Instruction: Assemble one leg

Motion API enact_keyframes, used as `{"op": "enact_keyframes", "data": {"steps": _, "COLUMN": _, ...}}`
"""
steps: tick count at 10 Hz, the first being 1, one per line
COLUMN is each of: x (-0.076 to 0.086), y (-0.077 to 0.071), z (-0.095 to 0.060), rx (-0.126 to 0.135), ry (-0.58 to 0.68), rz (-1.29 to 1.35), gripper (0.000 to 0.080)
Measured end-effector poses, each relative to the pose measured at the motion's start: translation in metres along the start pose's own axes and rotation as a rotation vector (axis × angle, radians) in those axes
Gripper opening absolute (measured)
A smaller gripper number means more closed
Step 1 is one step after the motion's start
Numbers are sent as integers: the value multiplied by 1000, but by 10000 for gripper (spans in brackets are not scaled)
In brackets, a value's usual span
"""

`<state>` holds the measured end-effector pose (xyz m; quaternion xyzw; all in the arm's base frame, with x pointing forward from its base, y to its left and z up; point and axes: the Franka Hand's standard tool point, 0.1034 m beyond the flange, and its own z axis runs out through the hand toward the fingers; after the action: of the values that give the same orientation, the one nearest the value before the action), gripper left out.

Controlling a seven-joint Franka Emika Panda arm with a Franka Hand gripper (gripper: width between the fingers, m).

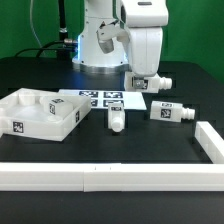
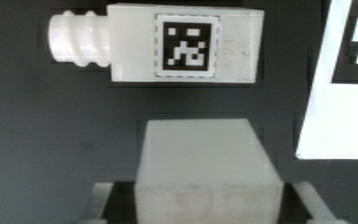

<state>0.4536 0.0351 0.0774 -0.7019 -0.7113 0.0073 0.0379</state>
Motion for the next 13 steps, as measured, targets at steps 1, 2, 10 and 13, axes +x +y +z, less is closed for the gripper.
{"op": "enact_keyframes", "data": {"steps": 1, "x": -4, "y": 1, "z": 3, "rx": 7, "ry": 4, "rz": -181, "gripper": 285}}
{"op": "enact_keyframes", "data": {"steps": 2, "x": -4, "y": 5, "z": 5, "rx": 42, "ry": 11, "rz": -270, "gripper": 285}}
{"op": "enact_keyframes", "data": {"steps": 10, "x": -7, "y": 5, "z": -1, "rx": 2, "ry": -2, "rz": -573, "gripper": 285}}
{"op": "enact_keyframes", "data": {"steps": 13, "x": -17, "y": -12, "z": 9, "rx": 44, "ry": 20, "rz": -729, "gripper": 285}}
